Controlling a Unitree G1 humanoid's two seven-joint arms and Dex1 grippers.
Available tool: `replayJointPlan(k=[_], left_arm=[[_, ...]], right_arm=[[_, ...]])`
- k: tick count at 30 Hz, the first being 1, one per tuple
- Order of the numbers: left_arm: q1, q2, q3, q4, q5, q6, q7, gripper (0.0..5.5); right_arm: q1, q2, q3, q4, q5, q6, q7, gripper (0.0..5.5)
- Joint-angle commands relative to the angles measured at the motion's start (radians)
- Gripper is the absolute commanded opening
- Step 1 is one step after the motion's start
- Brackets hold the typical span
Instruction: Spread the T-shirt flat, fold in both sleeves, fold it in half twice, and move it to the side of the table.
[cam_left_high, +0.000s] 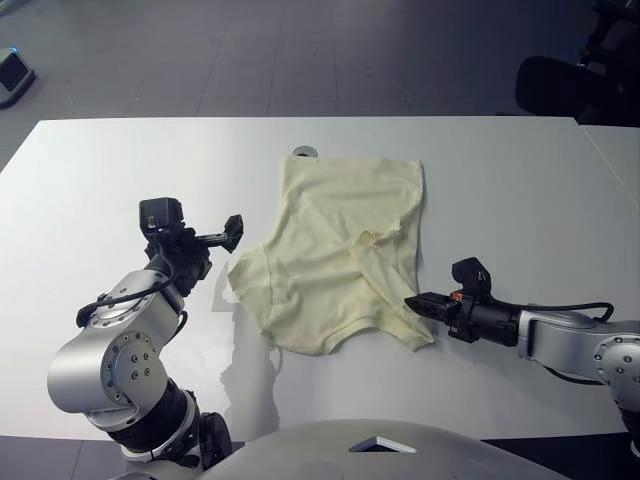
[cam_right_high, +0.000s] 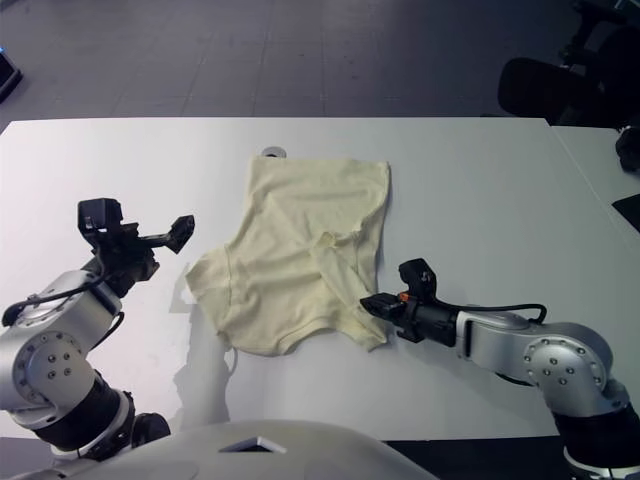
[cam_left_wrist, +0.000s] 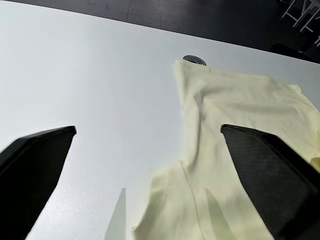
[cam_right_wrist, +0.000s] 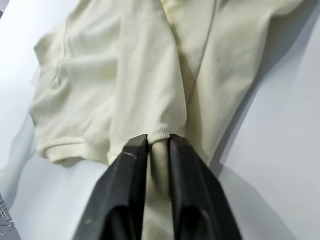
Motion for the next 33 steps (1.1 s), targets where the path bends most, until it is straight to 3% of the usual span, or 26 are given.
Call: replayJointPlan(k=[1,8,15,20,24,33], left_arm=[[0.016,-0.013,0.002,-0.018,0.012,0.010,0.007,5.40],[0.025,-0.033,-0.009,-0.024,0.018,0.003,0.018,5.40],[0.024,-0.021,-0.013,-0.029,0.023,0.011,0.009,5.40],[0.090,0.055,-0.067,-0.048,0.017,0.012,-0.021,5.40],[0.151,0.124,-0.099,-0.057,0.008,-0.012,-0.065,5.40],[0.190,0.030,0.100,0.081,-0.041,0.021,-0.156,5.40]], right_arm=[[-0.039,-0.013,-0.011,-0.054,0.083,0.009,-0.026,0.02],[-0.053,-0.029,0.055,-0.115,0.137,0.017,-0.045,0.02],[-0.066,-0.147,0.135,-0.189,-0.201,0.037,0.097,1.12],[-0.122,-0.186,0.122,-0.175,-0.359,0.009,0.226,1.94],[-0.196,-0.146,0.104,-0.171,-0.398,0.014,0.246,2.67],[-0.238,0.036,-0.050,-0.085,-0.519,-0.011,0.056,4.12]])
